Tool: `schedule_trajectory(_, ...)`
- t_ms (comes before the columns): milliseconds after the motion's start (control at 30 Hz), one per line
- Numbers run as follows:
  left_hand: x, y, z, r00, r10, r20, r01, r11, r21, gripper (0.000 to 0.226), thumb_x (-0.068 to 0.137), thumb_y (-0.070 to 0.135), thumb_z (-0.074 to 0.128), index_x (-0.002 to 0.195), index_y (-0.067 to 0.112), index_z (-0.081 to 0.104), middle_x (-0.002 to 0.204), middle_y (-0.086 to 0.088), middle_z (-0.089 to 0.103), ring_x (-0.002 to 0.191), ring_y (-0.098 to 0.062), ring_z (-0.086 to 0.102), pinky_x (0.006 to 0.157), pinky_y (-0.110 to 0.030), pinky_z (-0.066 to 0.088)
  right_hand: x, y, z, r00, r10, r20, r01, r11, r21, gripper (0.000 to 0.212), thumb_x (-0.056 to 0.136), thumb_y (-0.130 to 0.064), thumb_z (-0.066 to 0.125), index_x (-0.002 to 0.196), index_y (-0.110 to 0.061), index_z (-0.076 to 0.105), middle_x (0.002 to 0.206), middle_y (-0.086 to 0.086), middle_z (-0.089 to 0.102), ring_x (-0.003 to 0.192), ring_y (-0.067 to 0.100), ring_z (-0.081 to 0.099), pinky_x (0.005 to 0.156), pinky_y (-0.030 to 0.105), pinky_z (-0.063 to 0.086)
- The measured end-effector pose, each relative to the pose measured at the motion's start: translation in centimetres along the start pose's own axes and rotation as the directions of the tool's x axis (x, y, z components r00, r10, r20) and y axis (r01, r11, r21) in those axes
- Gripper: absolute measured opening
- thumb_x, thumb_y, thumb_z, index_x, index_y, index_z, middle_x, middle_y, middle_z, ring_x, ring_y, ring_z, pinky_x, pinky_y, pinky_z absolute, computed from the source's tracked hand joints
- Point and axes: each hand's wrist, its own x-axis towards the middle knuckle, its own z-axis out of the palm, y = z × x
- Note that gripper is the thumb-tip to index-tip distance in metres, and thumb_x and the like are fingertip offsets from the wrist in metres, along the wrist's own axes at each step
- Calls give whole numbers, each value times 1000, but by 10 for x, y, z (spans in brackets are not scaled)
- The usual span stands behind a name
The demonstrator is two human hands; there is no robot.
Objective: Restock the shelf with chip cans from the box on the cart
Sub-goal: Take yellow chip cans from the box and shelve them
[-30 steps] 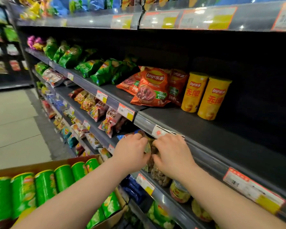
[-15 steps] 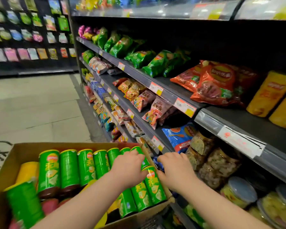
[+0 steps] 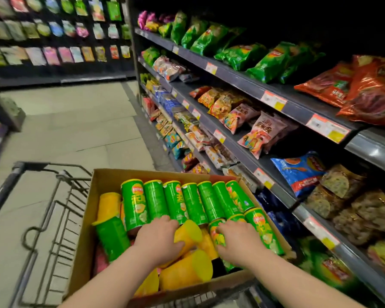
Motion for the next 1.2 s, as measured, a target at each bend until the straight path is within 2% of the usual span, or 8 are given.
schedule_trajectory(167, -11, -26, 20, 998, -31, 55, 32, 999, -19, 50, 86, 52, 51, 128, 26, 49, 125, 0, 52, 117, -24, 51, 91, -37, 47, 9, -26, 24, 985, 39, 170, -58, 992, 111, 52, 86, -47, 53, 129, -19, 46, 133, 8, 48, 121, 30, 49, 93, 40, 43)
schedule_trajectory(300, -13, -29, 31, 996, -29, 90, 32, 999, -33, 52, 86, 51, 50, 131, 25, 47, 128, 0, 50, 119, -24, 49, 92, -38, 46, 17, -33, 41, 954, 70, 293, -123, 978, 168, 66, 80, -56, 60, 134, -21, 41, 135, 7, 47, 124, 29, 49, 96, 40, 45)
schedule_trajectory(500, -12, -31, 38, 988, -80, 130, 87, 995, -53, 53, 86, 52, 50, 131, 25, 46, 127, -1, 49, 119, -24, 48, 93, -39, 46, 32, -40, 62, 928, 46, 369, -137, 965, 225, 86, 74, -63, 64, 141, -19, 31, 140, 8, 44, 127, 28, 47, 101, 39, 41)
schedule_trajectory(667, -8, -26, 45, 974, -108, 198, 127, 988, -89, 52, 85, 49, 52, 131, 24, 47, 132, -1, 48, 121, -24, 48, 96, -40, 45, 43, -41, 73, 917, -17, 399, -114, 946, 302, 90, 76, -54, 67, 147, -19, 23, 146, 6, 39, 131, 27, 42, 107, 35, 36)
schedule_trajectory(800, -2, -24, 51, 960, -93, 265, 125, 986, -108, 61, 81, 48, 59, 136, 27, 41, 135, 0, 45, 122, -24, 47, 97, -39, 44, 49, -37, 65, 934, -37, 355, -99, 929, 358, 84, 71, -51, 67, 140, -19, 31, 141, 7, 40, 126, 28, 46, 101, 35, 41)
schedule_trajectory(967, 6, -14, 59, 962, -66, 265, 112, 980, -165, 83, 76, 50, 66, 146, 29, 26, 144, -1, 38, 128, -23, 42, 102, -38, 40, 61, -23, 29, 958, -117, 262, -7, 903, 430, 86, 71, -44, 71, 143, -21, 30, 141, 6, 37, 130, 27, 39, 106, 33, 36)
schedule_trajectory(1100, 13, -2, 56, 978, -4, 211, 84, 924, -374, 109, 70, 50, 75, 152, 25, 8, 155, 1, 24, 140, -19, 28, 112, -29, 28, 74, -17, 2, 958, -188, 215, 57, 865, 499, 82, 72, -41, 72, 143, -25, 35, 139, 6, 40, 126, 25, 43, 103, 29, 37)
schedule_trajectory(1200, 15, 3, 53, 987, -78, 141, 140, 845, -517, 106, 71, 45, 77, 150, 27, 9, 150, 3, 33, 134, -16, 37, 105, -24, 33, 85, -17, -7, 956, -229, 181, 87, 816, 571, 80, 73, -38, 73, 143, -25, 36, 141, 6, 40, 126, 22, 44, 104, 31, 39)
